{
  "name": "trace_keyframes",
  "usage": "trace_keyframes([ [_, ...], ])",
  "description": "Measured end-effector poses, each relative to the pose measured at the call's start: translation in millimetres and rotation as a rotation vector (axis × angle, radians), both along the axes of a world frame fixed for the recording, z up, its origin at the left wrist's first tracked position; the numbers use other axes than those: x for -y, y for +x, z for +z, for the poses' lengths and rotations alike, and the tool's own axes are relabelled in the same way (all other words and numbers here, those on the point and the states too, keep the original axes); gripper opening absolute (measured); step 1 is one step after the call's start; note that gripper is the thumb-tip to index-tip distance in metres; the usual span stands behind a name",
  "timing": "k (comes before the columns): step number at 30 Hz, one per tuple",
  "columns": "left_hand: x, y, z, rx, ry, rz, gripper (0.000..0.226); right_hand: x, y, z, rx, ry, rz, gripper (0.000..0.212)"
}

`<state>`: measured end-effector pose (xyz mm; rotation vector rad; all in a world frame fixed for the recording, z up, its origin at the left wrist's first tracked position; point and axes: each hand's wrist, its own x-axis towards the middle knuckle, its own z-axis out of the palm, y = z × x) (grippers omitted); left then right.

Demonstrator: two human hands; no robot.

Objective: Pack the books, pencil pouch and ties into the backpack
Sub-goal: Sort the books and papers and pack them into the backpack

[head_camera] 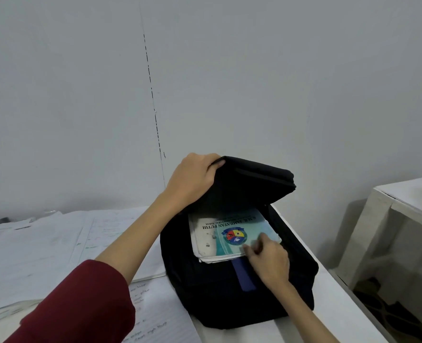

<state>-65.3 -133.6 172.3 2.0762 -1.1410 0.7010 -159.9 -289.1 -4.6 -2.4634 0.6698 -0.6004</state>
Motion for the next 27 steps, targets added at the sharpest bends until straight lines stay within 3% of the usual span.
trace_keyframes([
  [2,1.3,0.6,-1.6,0.004,0.009,0.002,0.023,4.5,3.9,-1.4,-0.109,-0.285,0.253,0.048],
  [4,2.4,0.9,-3.4,0.010,0.019,-0.003,0.023,6.6,14.4,-7.8,-0.327,-0.381,0.386,0.055],
  [13,2.6,4.6,-3.8,0.072,-0.004,-0.005,0.025,9.6,40.5,-19.9,-0.365,-0.338,0.307,0.047],
  [16,2.0,7.8,-9.7,0.034,0.039,0.031,0.026,6.8,34.0,-17.1,-0.139,-0.288,0.332,0.038],
  [19,-1.1,13.2,-26.9,-0.100,0.089,0.069,0.031,-5.6,18.4,-5.2,0.469,-0.375,0.290,0.027],
  [21,-3.9,17.3,-42.9,-0.215,0.121,0.097,0.035,-17.3,9.8,13.1,0.740,-0.468,0.217,0.022],
  [24,-16.6,17.6,-66.4,-0.454,0.173,0.075,0.039,-34.5,7.7,38.0,0.846,-0.545,0.162,0.019],
  [27,-47.2,9.0,-84.4,-0.931,0.227,-0.130,0.006,-46.9,20.0,38.6,0.712,-0.550,0.211,0.019],
])
